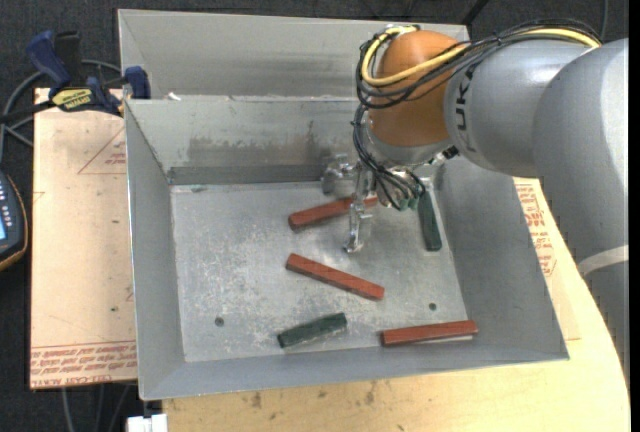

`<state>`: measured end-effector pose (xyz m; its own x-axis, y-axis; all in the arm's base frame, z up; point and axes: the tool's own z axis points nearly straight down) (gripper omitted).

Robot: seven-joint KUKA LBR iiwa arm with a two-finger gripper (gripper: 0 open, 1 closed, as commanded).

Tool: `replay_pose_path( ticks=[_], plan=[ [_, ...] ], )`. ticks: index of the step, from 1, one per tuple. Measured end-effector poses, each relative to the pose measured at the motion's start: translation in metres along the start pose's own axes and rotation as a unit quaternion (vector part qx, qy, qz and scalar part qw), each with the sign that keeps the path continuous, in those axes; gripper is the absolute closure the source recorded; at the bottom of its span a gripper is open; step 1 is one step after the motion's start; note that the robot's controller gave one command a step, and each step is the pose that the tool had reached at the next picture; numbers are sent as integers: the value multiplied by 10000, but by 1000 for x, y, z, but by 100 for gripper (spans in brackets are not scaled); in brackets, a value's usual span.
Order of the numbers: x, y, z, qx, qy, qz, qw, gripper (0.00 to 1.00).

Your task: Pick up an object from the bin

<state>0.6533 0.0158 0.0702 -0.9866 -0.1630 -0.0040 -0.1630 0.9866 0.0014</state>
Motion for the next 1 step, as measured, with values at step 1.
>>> replay_pose_path(
  ticks=[1],
  plan=[
    [-1, 0, -1, 0, -5, 6, 10000, 100]
  ],
)
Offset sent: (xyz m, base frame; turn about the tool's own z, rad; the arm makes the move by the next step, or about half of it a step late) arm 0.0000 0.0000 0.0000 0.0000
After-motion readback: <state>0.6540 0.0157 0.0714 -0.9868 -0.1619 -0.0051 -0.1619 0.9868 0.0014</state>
